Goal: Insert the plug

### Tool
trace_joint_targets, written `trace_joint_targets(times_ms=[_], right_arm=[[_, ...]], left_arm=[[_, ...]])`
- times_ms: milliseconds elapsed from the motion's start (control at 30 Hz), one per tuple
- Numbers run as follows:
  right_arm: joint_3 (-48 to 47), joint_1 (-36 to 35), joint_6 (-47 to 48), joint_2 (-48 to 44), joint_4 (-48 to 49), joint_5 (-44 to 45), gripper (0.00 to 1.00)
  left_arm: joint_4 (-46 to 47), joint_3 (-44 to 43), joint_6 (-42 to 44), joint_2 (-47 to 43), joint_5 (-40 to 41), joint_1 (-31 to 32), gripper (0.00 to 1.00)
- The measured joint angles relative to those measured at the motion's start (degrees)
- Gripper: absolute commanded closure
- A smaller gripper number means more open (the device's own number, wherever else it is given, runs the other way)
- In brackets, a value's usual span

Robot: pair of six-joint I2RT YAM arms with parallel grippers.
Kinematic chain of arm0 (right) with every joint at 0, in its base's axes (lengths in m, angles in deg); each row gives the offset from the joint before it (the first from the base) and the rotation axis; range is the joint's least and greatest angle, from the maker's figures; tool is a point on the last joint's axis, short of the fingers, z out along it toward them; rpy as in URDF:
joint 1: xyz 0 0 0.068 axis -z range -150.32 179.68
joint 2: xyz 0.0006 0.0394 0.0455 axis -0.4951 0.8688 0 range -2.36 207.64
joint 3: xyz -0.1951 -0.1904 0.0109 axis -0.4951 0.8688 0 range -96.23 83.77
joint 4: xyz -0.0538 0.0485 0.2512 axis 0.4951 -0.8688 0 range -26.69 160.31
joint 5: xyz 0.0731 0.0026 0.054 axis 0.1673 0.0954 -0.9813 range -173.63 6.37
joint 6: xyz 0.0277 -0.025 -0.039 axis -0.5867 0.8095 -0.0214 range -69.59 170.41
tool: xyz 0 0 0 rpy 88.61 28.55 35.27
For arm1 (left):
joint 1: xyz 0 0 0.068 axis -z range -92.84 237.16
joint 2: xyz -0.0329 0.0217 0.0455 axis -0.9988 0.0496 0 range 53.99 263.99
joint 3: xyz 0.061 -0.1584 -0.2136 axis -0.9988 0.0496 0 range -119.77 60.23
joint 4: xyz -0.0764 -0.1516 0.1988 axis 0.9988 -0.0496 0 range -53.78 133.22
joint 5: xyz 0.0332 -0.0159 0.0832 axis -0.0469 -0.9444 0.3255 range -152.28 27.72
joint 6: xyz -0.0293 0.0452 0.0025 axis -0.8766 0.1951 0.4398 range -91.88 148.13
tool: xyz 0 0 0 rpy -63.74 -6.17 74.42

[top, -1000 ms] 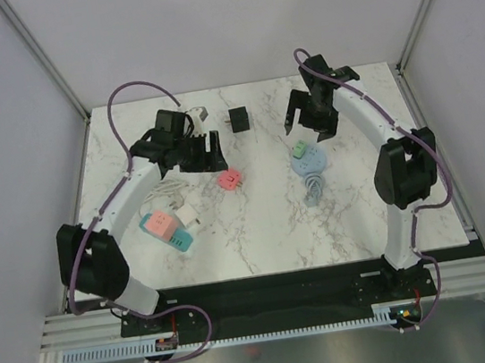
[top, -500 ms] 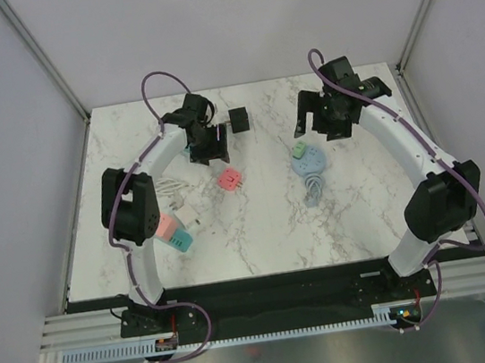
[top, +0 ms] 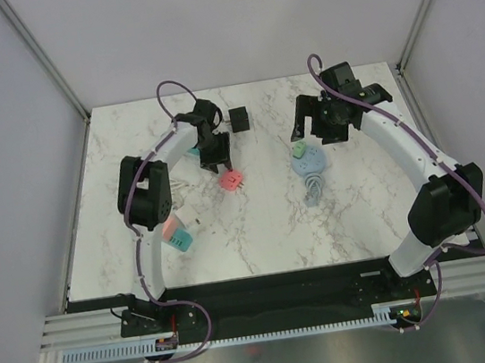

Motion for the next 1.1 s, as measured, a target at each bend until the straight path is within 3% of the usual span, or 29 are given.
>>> trace_joint_targets(times_ms=[167,333,500,800,967,1033,1100], right_arm=[[-0.35,0.00,0.74,-0.04,-0.04,1.03,0.02],[-0.44,0.07,1.33,-1.16,-0.76,3.56,0.02],[-0.44,0.11,1.27,-2.12,-1.49,4.61,0.02],[1.05,0.11,1.03,-6.43,-2.05,4.46,0.02],[4.44,0.11,0.81,-9.64,-0.76,1.90,0.03],[6.29,0.09,0.70,-10.58,-0.17,0.24,0.03],[7.58,-0.07,0.63,-11.41,-0.04,-1.29,0.03]], left_arm=[[2.36,1.44,-0.02,0.22,-5.42,1.84,0.49],[9.55,8.90,-0.07,-2.32,-15.78,4.83,0.49],[13.31,14.12,-0.04,-4.61,-22.40,8.04,0.38],[13.60,20.33,-5.86,-16.65,-10.34,10.03,0.25],[10.84,20.50,-8.70,-16.57,-1.49,15.21,0.14],[9.66,20.70,-10.93,-15.93,0.63,17.81,0.00],[8.87,20.70,-13.44,-15.23,2.49,19.98,0.00]])
